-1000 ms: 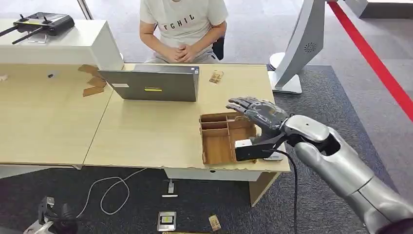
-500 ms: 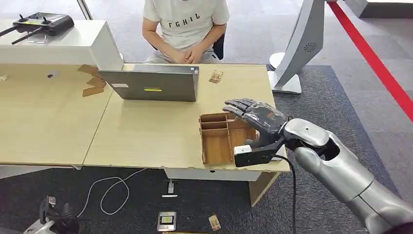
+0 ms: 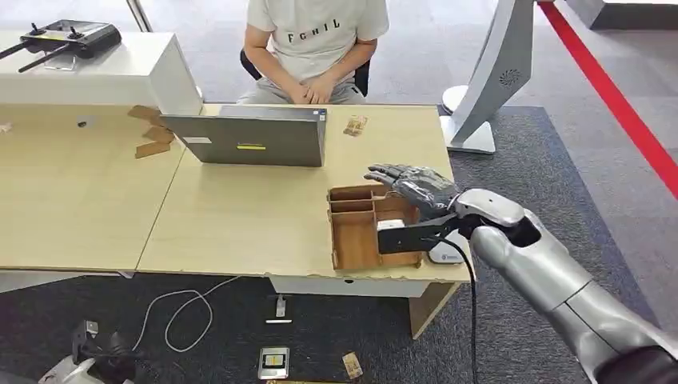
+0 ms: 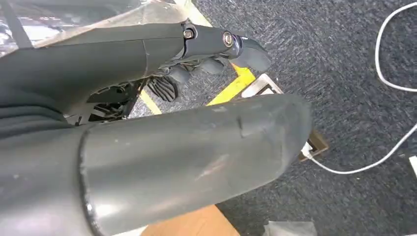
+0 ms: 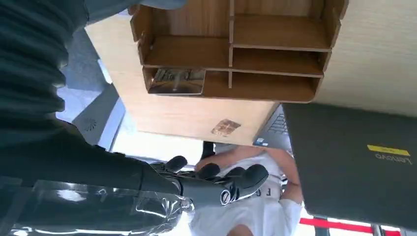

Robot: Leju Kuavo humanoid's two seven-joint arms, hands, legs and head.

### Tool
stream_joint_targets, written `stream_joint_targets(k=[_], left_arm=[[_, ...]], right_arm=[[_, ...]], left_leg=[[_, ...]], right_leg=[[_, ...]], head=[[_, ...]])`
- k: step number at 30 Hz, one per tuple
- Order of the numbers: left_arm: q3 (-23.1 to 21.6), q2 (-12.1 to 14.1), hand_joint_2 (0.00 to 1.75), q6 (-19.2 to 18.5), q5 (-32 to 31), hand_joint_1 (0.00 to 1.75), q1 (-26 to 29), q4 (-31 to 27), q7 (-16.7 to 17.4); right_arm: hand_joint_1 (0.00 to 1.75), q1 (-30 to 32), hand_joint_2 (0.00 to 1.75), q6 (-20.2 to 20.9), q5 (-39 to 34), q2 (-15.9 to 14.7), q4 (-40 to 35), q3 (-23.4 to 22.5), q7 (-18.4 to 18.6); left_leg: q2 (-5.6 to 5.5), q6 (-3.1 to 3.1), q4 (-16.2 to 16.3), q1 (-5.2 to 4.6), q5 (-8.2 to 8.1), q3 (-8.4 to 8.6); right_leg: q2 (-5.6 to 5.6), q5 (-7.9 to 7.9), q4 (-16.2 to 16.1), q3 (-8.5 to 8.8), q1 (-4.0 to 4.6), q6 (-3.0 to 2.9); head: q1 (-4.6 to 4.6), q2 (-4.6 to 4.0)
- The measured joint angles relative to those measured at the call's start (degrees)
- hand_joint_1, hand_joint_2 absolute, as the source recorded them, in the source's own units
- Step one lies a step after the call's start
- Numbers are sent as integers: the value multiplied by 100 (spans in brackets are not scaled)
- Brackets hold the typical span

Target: Pass the card to the sensor for recognition and then transmit it.

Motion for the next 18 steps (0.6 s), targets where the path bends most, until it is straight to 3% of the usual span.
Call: stream_joint_targets(k=[18], left_arm=[[-2,9,0,0,-35,0,-59,0,81]], right_arm=[[0,-120,175,-247,319,96,488,92,83]], left_leg=[[-1,0,0,0,0,0]], right_leg=[[0,0,0,-1,0,0]], head=[[0,0]])
